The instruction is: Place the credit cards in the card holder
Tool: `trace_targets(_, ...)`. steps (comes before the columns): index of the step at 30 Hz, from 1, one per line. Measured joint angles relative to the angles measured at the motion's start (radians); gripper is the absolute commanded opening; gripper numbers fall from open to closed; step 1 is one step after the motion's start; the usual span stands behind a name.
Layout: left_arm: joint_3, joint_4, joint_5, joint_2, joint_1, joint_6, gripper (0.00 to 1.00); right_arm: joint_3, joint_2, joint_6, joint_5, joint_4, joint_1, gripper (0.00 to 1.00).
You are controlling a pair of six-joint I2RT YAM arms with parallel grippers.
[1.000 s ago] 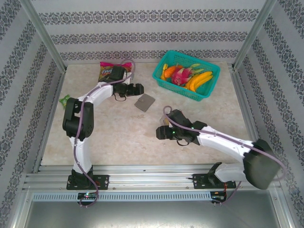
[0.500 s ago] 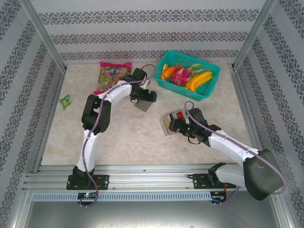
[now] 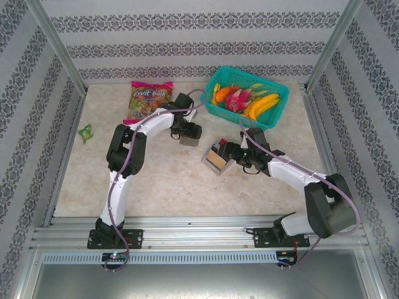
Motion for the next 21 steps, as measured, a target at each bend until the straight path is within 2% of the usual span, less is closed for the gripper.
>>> trace_targets(6,-0.214,0.029,-0.117,-0.13,-0.063,0.007,0.69,0.0,-0.071,-0.021,0.014,-0.029,-0.012,0.87)
trace_targets(12,-0.58,0.078,-0.198,-0.378,-0.105,-0.063,0.69,-0.015,-0.221,-0.025,0.019,-0.049,-0.012,0.85)
trace_targets(17,-0.911,0.115,-0.143,-0.659,-0.159,-0.207,0.74,-0.084,-0.328,-0.013,0.011,-0.05,0.029,0.75)
trace_targets(21,-1.054,0.135,-0.037,-0.838,-0.26,-0.373,0.87,-0.124,-0.367,0.012,0.009,-0.048,0.124,0.58)
